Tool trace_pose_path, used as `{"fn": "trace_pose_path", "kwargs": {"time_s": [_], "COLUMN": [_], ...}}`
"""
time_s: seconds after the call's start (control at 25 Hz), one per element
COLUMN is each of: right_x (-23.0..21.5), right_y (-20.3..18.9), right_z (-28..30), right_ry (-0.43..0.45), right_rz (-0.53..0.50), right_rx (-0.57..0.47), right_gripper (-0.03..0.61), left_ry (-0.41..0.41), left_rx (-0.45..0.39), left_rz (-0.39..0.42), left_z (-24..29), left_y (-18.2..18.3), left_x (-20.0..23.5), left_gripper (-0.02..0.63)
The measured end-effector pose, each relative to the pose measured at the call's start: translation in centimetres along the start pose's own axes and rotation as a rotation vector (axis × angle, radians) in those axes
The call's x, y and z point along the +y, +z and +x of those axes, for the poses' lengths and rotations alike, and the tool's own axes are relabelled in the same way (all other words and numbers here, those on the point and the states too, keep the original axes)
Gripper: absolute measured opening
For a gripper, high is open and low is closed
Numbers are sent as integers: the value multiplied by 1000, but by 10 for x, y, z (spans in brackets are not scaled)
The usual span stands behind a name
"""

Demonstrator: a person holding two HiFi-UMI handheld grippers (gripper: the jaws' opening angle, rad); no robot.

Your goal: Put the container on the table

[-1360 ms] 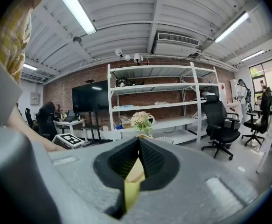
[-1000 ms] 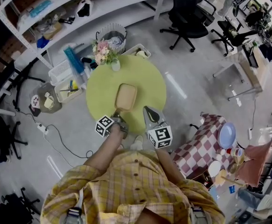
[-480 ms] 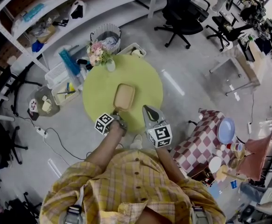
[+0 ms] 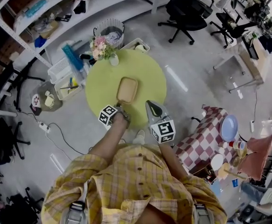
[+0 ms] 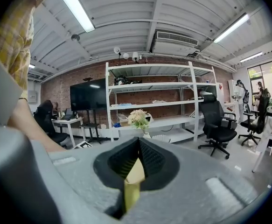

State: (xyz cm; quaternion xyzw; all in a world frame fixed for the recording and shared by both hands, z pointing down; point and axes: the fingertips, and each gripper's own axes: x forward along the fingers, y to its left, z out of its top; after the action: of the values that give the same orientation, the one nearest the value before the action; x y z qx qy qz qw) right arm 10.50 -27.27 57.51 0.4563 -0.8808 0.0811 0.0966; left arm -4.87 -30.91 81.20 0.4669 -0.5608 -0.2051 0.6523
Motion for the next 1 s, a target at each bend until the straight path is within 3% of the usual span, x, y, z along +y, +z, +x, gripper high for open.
{"fn": "trace_pose_path", "kwargs": {"time_s": [0.64, 1.0], "right_x": [-13, -18], "right_y": [-4, -6], "right_z": [-7, -13], "right_ry": [-35, -43], "right_rz": [31, 31], "right_rx": [8, 10], "right_gripper": [-2, -2], "left_ry": [71, 63], "left_rx": [-4, 14], "left_rz": [10, -17], "left_z": [4, 9], "left_y": [-1, -10], "left_x": [23, 26], "left_gripper": [17, 17]}}
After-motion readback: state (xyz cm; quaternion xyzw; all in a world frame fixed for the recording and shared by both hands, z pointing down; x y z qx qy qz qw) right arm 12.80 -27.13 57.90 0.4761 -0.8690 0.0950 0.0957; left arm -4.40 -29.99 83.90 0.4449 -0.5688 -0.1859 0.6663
